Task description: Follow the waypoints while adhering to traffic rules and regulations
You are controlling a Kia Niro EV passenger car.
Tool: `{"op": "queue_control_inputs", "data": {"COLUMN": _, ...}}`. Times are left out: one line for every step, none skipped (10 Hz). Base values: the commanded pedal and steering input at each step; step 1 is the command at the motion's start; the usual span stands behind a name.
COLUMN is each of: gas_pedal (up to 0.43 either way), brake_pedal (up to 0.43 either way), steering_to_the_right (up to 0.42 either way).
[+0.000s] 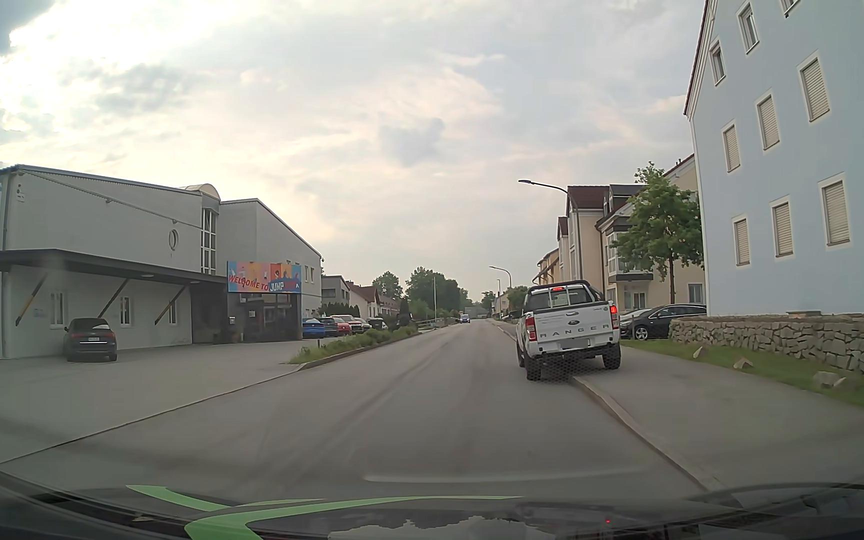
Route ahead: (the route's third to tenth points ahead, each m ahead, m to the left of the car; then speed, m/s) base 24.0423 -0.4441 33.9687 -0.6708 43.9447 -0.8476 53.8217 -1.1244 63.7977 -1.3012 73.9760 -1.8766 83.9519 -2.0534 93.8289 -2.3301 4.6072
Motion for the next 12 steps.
{"op": "queue_control_inputs", "data": {"gas_pedal": 0.61, "brake_pedal": 0.0, "steering_to_the_right": -0.08}}
{"op": "queue_control_inputs", "data": {"gas_pedal": 0.591, "brake_pedal": 0.0, "steering_to_the_right": -0.076}}
{"op": "queue_control_inputs", "data": {"gas_pedal": 0.579, "brake_pedal": 0.0, "steering_to_the_right": -0.072}}
{"op": "queue_control_inputs", "data": {"gas_pedal": 0.571, "brake_pedal": 0.0, "steering_to_the_right": -0.068}}
{"op": "queue_control_inputs", "data": {"gas_pedal": 0.539, "brake_pedal": 0.0, "steering_to_the_right": -0.068}}
{"op": "queue_control_inputs", "data": {"gas_pedal": 0.48, "brake_pedal": 0.0, "steering_to_the_right": -0.068}}
{"op": "queue_control_inputs", "data": {"gas_pedal": 0.449, "brake_pedal": 0.0, "steering_to_the_right": -0.068}}
{"op": "queue_control_inputs", "data": {"gas_pedal": 0.449, "brake_pedal": 0.0, "steering_to_the_right": -0.065}}
{"op": "queue_control_inputs", "data": {"gas_pedal": 0.429, "brake_pedal": 0.0, "steering_to_the_right": -0.055}}
{"op": "queue_control_inputs", "data": {"gas_pedal": 0.398, "brake_pedal": 0.0, "steering_to_the_right": -0.039}}
{"op": "queue_control_inputs", "data": {"gas_pedal": 0.39, "brake_pedal": 0.0, "steering_to_the_right": -0.025}}
{"op": "queue_control_inputs", "data": {"gas_pedal": 0.37, "brake_pedal": 0.0, "steering_to_the_right": -0.006}}
